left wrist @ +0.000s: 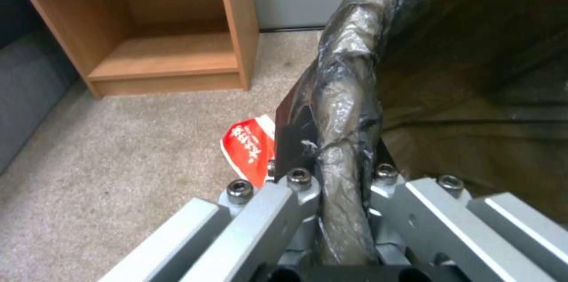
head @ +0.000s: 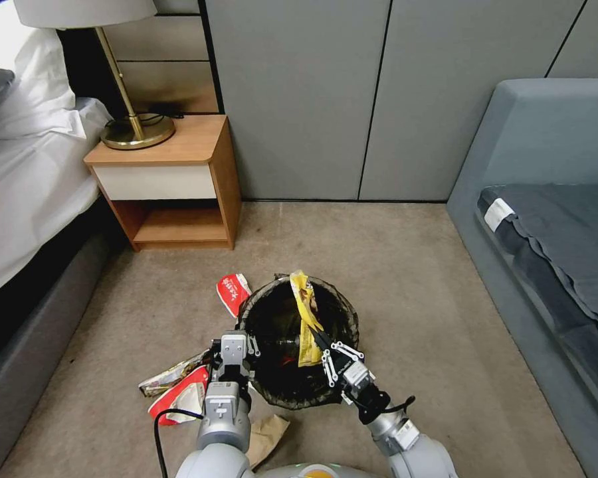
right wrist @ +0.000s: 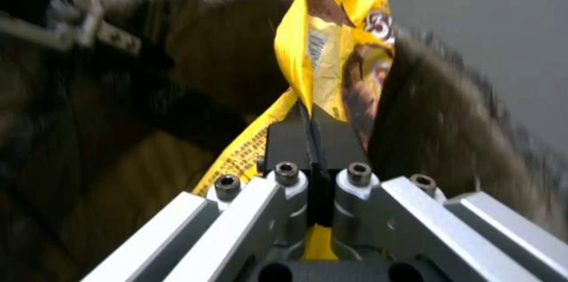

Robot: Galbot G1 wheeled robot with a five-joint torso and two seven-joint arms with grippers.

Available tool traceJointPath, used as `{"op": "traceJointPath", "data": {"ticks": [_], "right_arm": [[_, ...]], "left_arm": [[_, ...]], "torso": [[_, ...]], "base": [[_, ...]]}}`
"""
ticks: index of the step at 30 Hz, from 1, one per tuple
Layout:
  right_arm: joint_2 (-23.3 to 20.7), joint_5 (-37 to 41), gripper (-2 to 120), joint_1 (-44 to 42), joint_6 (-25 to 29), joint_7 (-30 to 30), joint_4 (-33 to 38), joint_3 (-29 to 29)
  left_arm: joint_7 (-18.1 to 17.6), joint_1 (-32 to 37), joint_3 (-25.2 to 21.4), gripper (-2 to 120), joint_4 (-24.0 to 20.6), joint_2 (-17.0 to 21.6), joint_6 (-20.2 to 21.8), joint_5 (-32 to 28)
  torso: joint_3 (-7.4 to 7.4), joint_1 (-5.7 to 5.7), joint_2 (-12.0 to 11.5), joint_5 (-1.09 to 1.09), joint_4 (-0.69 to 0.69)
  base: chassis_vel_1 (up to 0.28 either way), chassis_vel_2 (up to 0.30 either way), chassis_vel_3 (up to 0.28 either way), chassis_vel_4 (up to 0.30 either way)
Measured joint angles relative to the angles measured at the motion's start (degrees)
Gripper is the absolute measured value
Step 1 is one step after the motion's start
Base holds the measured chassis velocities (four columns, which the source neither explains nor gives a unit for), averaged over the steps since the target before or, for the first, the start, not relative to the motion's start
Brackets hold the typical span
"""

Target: Pick up the trash bin, then pick up the garbage from the floor and place it into the trash bin.

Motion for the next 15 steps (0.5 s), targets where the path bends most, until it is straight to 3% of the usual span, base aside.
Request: {"op": "traceJointPath", "data": {"ticks": [5,11,13,15], "right_arm": [[0.16,-0.11,7,0.26,-0.37,0.71,-1.27,-0.04],[0.11,-0.39,34,0.22,-0.68,1.11,-1.33,-0.17],[0.1,-0.41,34,0.22,-0.71,1.12,-1.29,-0.17],[0.06,-0.54,48,0.22,-0.81,1.22,-0.94,-0.16]], "left_arm": [[0.0,0.14,0.01,0,-0.2,0.06,0.01,0.03],[0.0,0.22,0.16,0,-0.29,0.06,0.02,0.14],[0.0,0.22,0.17,0,-0.29,0.06,0.02,0.14],[0.0,0.12,0.24,0,-0.29,0.08,0.03,0.14]], "torso": [[0.0,0.0,0.0,0.0,0.0],[0.0,0.0,0.0,0.0,0.0],[0.0,0.0,0.0,0.0,0.0],[0.0,0.0,0.0,0.0,0.0]], "base": [[0.0,0.0,0.0,0.0],[0.0,0.0,0.0,0.0],[0.0,0.0,0.0,0.0],[0.0,0.0,0.0,0.0]]}}
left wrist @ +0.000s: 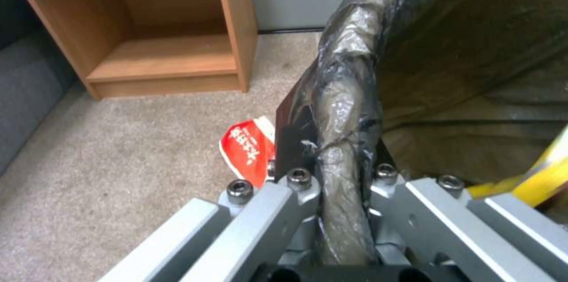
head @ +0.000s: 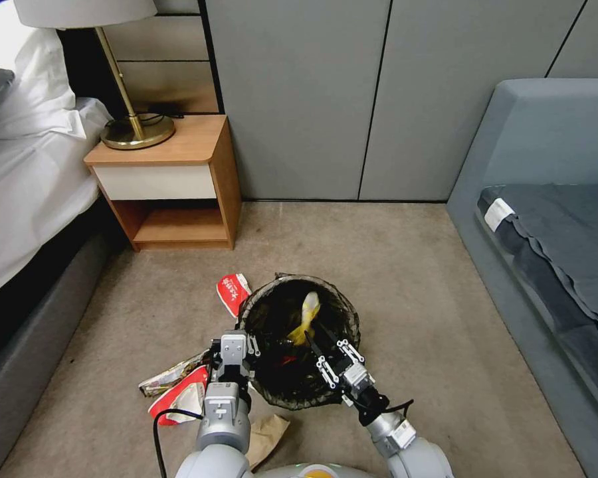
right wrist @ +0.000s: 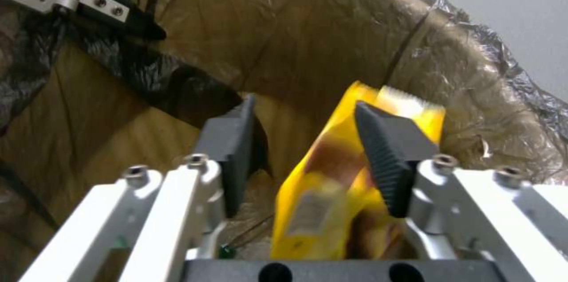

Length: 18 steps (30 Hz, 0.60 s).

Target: Pick up the trash bin, then pick up the garbage from the floor and place it into the trash bin.

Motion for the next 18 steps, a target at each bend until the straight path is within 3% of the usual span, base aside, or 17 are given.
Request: {"op": "traceJointPath", "data": {"ticks": [2,5,14,18], "right_arm": [[-0.01,-0.01,50,0.0,-0.01,0.02,0.03,0.0],[-0.02,-0.27,67,-0.02,-0.05,0.11,0.06,0.0],[0.03,-0.75,98,-0.56,-0.03,0.15,2.01,-0.35],[0.03,-1.9,100,-1.59,1.09,0.16,5.11,-0.77]], "left_arm": [[0.0,-0.01,0.0,0,0.0,0.0,0.0,0.0],[0.0,-0.1,0.02,0,0.0,0.06,0.02,-0.02],[0.0,-0.22,0.0,0,0.0,0.07,0.05,-0.09],[0.01,-0.25,-0.15,0,0.05,0.06,0.05,-0.1]], "torso": [[0.0,-0.01,0.0,0.0,0.0],[0.0,0.0,0.0,0.0,0.0],[0.0,0.0,0.0,0.0,0.0],[0.0,0.0,0.0,0.0,0.0]], "base": [[0.0,0.0,0.0,0.0],[0.0,0.0,0.0,0.0],[0.0,0.0,0.0,0.0],[0.0,0.0,0.0,0.0]]}}
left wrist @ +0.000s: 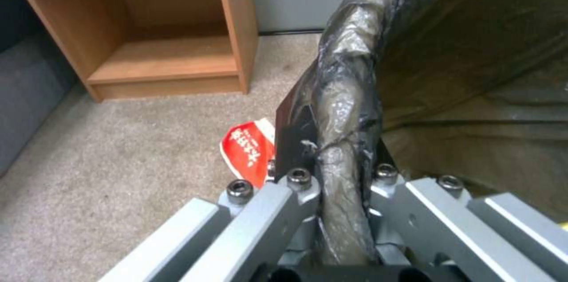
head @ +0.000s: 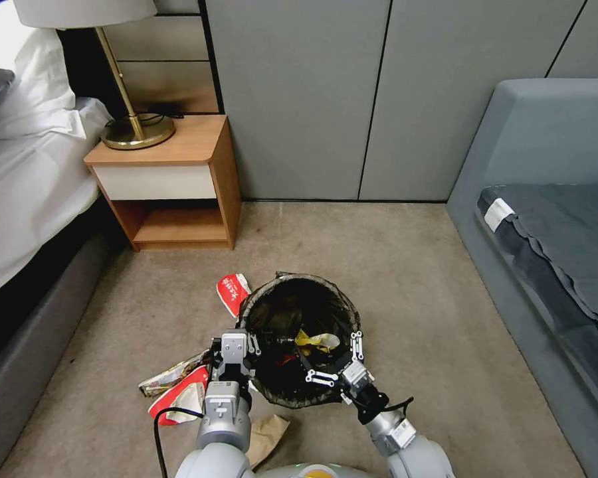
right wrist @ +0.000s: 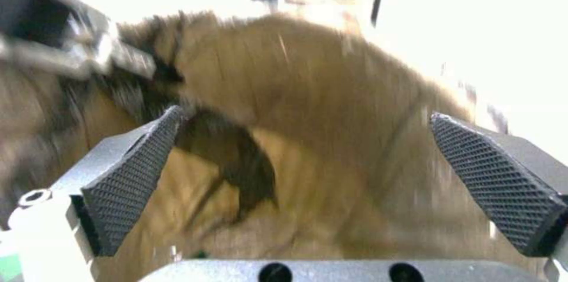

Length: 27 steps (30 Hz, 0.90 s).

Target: Pick up the trash bin, then pick up the garbage from the floor and place it into the trash bin.

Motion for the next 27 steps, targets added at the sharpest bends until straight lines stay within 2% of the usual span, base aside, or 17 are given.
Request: {"op": "traceJointPath", "data": {"ticks": [9,11,12,15,16,20,27], "right_arm": [[0.65,-2.58,100,-2.48,1.38,2.86,11.0,-1.18],[1.42,-4.08,100,-2.59,1.11,7.64,14.09,0.01],[1.42,-4.08,100,-2.59,1.11,7.64,14.09,0.01],[2.61,-5.95,100,-3.07,0.33,16.4,15.23,2.95],[2.61,-5.95,100,-3.07,0.33,16.4,15.23,2.95],[3.68,-5.46,100,-4.96,-1.01,25.12,13.92,6.79],[4.2,-3.04,100,-7.13,-1.34,28.11,11.39,10.87]], "left_arm": [[0.01,-0.25,-0.25,0,0.91,-0.1,0.0,-0.01],[0.07,-0.26,-0.62,0,1.09,-0.13,-0.01,-0.04],[0.07,-0.26,-0.62,0,1.09,-0.13,-0.01,-0.04],[0.07,-0.27,-0.86,0,1.09,-0.15,-0.03,-0.2],[0.07,-0.27,-0.86,0,1.09,-0.15,-0.03,-0.2],[0.05,-0.63,-1.19,0,1.08,-0.11,-0.04,-0.64],[0.02,-0.98,-1.29,0,1.26,-0.07,-0.02,-0.92]], "torso": [[0.0,0.0,0.0,-0.01,0.0],[0.0,0.0,0.0,-0.01,0.01],[0.0,0.0,0.0,-0.01,0.01],[0.0,0.0,0.0,0.0,0.0],[0.0,0.0,0.0,0.0,0.0],[0.0,0.0,0.0,0.0,-0.01],[0.0,0.01,0.0,0.0,0.0]], "base": [[0.0,0.0,0.0,0.0],[0.0,0.0,0.0,0.0],[0.0,0.0,0.0,0.0],[0.0,0.0,0.0,0.0],[0.0,0.0,0.0,0.0],[0.0,0.0,0.0,0.0],[0.0,0.0,0.0,0.0]]}}
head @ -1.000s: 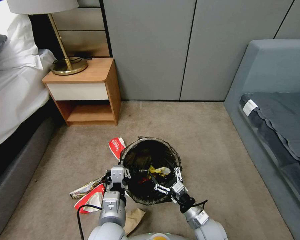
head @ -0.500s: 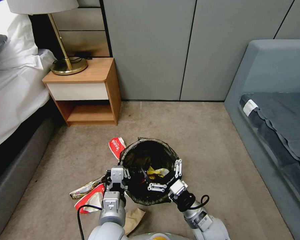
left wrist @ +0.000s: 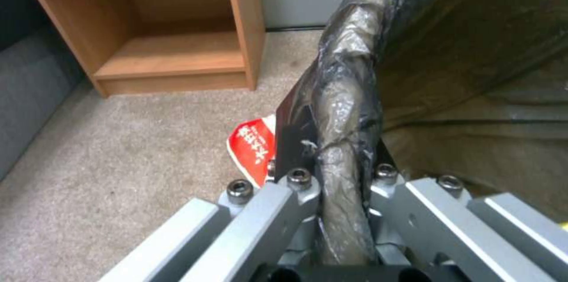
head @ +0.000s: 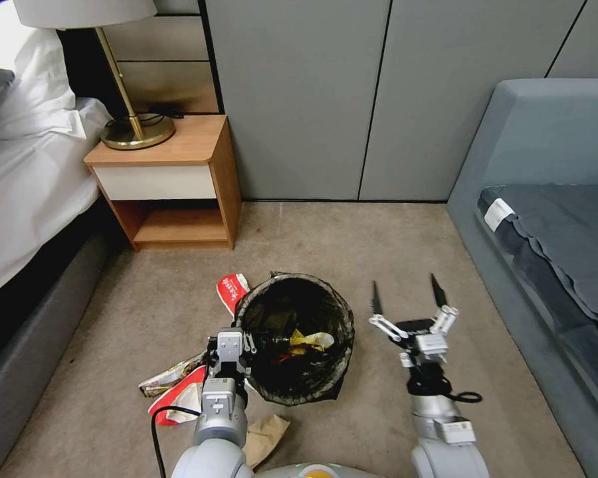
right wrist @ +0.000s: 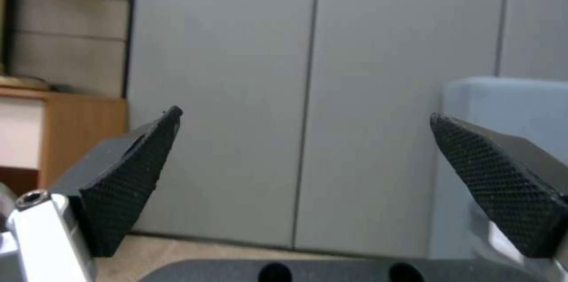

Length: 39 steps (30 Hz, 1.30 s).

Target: Pick up the trash bin, then pick up the garbage from the floor and place it into the trash bin.

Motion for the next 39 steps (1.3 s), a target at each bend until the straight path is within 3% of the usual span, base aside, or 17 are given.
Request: {"op": "traceJointPath", "data": {"ticks": [39], "right_arm": [[0.41,0.93,100,-0.36,-0.72,-0.44,-1.3,0.32]], "left_arm": [[-0.5,0.22,0.0,0,-1.82,-0.06,-0.22,-2.23]], "torso": [[0.0,0.0,0.0,0.0,0.0]], "base": [[0.007,0.006,0.008,0.007]]}}
